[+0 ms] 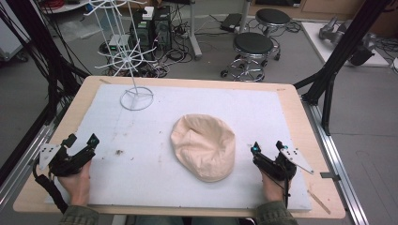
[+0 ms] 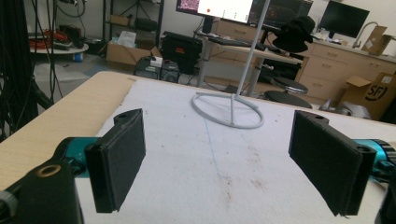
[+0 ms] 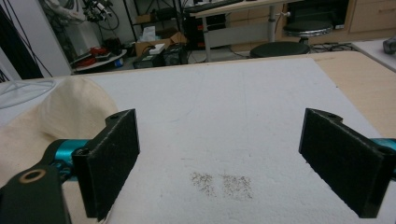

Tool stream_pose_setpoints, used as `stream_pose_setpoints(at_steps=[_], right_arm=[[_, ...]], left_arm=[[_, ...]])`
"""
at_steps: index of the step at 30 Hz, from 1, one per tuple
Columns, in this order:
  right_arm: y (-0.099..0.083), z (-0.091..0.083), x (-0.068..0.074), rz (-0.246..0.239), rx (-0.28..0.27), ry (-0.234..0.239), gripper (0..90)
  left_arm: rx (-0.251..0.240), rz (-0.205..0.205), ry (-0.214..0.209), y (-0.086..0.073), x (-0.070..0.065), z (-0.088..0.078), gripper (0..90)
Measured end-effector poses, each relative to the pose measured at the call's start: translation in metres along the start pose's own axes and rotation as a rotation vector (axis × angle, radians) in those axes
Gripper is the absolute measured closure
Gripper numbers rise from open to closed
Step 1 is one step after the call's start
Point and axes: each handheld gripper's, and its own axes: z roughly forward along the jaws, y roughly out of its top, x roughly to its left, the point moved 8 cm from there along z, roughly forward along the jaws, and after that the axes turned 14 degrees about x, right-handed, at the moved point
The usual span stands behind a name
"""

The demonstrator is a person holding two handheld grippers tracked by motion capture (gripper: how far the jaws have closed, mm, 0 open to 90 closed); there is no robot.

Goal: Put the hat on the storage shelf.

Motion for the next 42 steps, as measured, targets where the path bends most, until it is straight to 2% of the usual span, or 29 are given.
stream_pose_setpoints(at_steps=[7, 14, 21, 28, 36, 39, 42], right_arm=[[-0.002, 0.0, -0.004, 0.021, 0.019, -0.017, 11.5], [-0.003, 0.001, -0.004, 0.003, 0.017, -0.026, 11.6], [-0.005, 0.003, -0.005, 0.004, 0.035, -0.019, 11.5], [-0.005, 0.002, -0.002, -0.001, 0.036, -0.017, 11.5], [-0.005, 0.003, 0.0, -0.007, 0.037, -0.013, 11.5], [-0.001, 0.004, 0.002, -0.008, 0.035, -0.007, 11.5], [0.012, 0.002, 0.006, -0.037, 0.012, -0.005, 11.6]], left_arm=[[0.006, -0.002, -0.016, -0.002, -0.004, 0.001, 19.5], [0.005, 0.003, -0.021, -0.003, -0.005, 0.004, 19.5], [0.006, -0.01, -0.025, -0.003, -0.004, 0.002, 19.6], [0.005, -0.046, -0.041, -0.005, -0.003, 0.0, 19.6], [-0.008, -0.055, -0.043, -0.004, -0.004, -0.002, 19.8], [-0.011, -0.053, -0.045, -0.003, -0.005, -0.004, 19.8], [-0.012, -0.05, -0.039, -0.003, -0.005, -0.004, 19.8]])
